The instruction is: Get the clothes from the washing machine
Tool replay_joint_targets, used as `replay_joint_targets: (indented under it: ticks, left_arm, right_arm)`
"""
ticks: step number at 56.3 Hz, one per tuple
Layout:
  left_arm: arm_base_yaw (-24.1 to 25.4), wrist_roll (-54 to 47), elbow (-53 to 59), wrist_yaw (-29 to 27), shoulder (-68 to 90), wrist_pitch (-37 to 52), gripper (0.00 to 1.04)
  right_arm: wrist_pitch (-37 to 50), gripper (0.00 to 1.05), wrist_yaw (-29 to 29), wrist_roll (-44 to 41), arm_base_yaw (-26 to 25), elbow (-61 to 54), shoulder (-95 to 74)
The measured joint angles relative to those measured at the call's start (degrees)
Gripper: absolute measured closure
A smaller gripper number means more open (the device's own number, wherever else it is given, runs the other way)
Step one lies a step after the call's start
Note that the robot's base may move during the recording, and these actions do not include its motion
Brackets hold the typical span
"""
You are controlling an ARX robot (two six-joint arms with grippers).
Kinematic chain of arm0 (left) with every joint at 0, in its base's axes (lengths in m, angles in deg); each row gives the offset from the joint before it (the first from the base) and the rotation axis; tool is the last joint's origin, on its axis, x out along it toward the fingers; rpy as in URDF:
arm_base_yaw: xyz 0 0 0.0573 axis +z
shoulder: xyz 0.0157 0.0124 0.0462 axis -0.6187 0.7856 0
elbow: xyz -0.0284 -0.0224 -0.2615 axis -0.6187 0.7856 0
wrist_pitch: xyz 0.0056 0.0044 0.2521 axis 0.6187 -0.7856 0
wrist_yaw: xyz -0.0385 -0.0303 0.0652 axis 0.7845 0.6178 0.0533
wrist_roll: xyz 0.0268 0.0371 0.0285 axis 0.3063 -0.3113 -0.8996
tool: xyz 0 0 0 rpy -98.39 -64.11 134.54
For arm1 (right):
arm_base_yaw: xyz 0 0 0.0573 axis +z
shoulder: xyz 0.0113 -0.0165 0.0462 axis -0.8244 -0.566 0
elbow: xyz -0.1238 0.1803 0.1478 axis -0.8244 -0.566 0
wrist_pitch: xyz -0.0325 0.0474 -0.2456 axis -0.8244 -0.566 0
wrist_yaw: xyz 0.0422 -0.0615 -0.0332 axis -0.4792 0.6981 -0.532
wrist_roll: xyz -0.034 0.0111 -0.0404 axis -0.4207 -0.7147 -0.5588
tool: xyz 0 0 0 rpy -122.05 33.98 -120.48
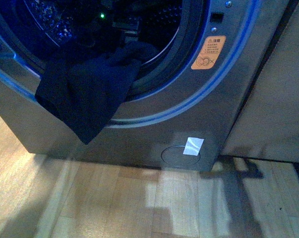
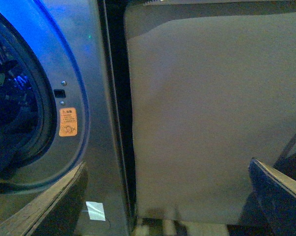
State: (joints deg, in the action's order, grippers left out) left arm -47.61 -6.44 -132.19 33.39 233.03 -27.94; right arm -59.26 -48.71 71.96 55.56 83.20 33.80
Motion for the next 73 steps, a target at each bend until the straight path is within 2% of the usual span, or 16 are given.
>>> replay_joint_targets:
  ticks: [7,16,31,42,53,62,73]
  left_arm:
    - [0.0,-1.97,-5.35,-2.71,3.45,-4.31,0.07]
    - [0.52,-5.09,-12.39,-8.92,8.31,-10.08,0.07]
    - [2.51,-5.11,-18.47,-12.26,12.22,-14.27,0.07]
    - [3.02,-1.44,-27.08,-8.0,15.26,-24.11,0.07]
    - [1.79,1.27,-38.49,-6.25,20.09,-33.92,0.07]
    - [0.04,0.35,-31.43,-9.14,17.64,-29.44,0.07]
    - [-0.39,-2.4,-19.15,-10.14,11.67,-21.77,0.31]
  right_arm:
    - [0.0,0.07,0.0,0.0,0.0,0.0,0.0]
    - [0.0,0.07,0.0,0.0,0.0,0.0,0.0]
    - [0.0,0.07,0.0,0.0,0.0,0.0,0.0]
    - [0.0,0.07,0.0,0.0,0.0,0.0,0.0]
    - [0.0,0.07,0.0,0.0,0.0,0.0,0.0]
    - [0.0,0.07,0.0,0.0,0.0,0.0,0.0]
    - [0.0,0.07,0.0,0.0,0.0,0.0,0.0]
